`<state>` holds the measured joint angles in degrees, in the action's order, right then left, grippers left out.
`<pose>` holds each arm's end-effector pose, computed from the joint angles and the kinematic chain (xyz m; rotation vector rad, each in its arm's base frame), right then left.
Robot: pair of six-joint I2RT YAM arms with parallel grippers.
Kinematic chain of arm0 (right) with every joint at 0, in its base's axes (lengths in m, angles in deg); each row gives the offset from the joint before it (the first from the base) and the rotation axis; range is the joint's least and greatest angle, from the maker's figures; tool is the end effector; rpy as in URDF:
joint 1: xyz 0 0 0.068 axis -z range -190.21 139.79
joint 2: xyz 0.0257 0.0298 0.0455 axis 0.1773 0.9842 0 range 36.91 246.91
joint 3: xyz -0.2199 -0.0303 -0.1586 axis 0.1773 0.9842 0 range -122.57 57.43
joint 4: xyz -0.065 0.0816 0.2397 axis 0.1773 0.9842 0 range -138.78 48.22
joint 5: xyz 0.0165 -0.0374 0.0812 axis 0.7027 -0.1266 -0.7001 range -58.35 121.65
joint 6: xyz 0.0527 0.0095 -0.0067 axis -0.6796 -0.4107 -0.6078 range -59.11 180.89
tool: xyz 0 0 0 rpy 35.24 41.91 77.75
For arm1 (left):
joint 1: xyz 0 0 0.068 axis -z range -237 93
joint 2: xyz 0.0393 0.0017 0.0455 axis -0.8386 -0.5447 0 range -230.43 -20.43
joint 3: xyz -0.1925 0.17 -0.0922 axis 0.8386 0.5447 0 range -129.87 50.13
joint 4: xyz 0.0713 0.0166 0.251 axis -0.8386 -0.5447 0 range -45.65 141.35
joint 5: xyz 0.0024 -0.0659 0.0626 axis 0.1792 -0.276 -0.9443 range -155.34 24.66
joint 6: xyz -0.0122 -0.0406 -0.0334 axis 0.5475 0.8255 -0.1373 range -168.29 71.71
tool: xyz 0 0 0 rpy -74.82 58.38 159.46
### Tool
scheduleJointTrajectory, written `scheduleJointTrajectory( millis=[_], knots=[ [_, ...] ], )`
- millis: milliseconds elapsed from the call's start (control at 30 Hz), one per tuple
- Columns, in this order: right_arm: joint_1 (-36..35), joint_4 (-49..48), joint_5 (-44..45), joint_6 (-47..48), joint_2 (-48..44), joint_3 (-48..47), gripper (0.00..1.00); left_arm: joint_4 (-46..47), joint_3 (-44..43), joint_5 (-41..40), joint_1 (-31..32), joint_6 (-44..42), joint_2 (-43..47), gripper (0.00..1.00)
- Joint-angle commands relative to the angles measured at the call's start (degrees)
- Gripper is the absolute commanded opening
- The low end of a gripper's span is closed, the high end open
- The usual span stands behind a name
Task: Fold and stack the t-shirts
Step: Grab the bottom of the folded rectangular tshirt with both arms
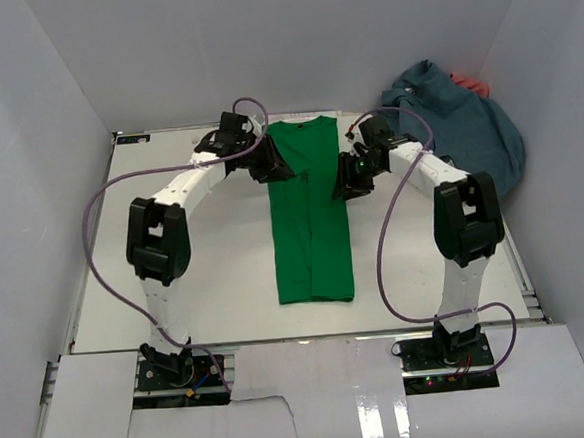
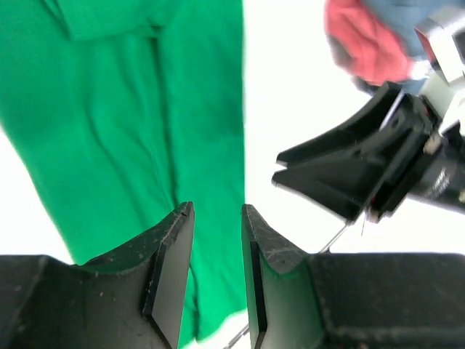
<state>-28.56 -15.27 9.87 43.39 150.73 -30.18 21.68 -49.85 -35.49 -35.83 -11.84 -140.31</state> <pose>0.4010 0.1469 0.2083 -0.1587 2.6659 0.7102 0.4322 -0.1863 0.2356 -0.0918 2.5784 -1.0552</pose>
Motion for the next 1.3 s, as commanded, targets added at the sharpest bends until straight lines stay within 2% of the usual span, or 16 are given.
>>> scheduleJointTrajectory(
  millis=[0, 100, 233, 333, 533, 633, 867, 1267],
  knots=[
    [-0.4, 2.2, 1.0, 1.8, -9.5, 3.3, 0.45, -1.1, 9.1, 0.5, 0.0, -0.7, 13.6, 0.43],
    [-0.8, 0.3, 1.5, 1.5, -16.2, 10.8, 0.45, -0.6, 17.5, -1.7, 0.4, -1.6, 18.6, 0.43],
    [-1.6, -3.0, 1.6, 0.3, -24.6, 27.4, 0.48, 2.5, 35.5, -3.7, 1.8, -1.2, 26.9, 0.43],
    [-2.4, -4.9, 2.1, -0.7, -30.7, 35.6, 0.5, 5.9, 45.0, -4.9, 2.9, -0.2, 30.6, 0.43],
    [-4.3, -8.0, 0.4, -2.8, -35.3, 46.6, 0.55, 8.8, 55.8, -6.9, 5.4, 2.0, 35.8, 0.44],
    [-4.9, -10.1, -0.9, -4.3, -36.6, 49.5, 0.59, 10.4, 58.0, -6.3, 5.8, 2.9, 36.6, 0.45],
    [-6.4, -14.4, -4.0, -7.6, -38.1, 55.1, 0.59, 12.4, 59.5, -6.1, 8.3, 5.6, 39.1, 0.48],
    [-9.9, -18.9, -5.1, -11.2, -35.2, 56.2, 0.6, 14.9, 60.8, -5.9, 9.8, 6.7, 37.5, 0.5]
  ],
)
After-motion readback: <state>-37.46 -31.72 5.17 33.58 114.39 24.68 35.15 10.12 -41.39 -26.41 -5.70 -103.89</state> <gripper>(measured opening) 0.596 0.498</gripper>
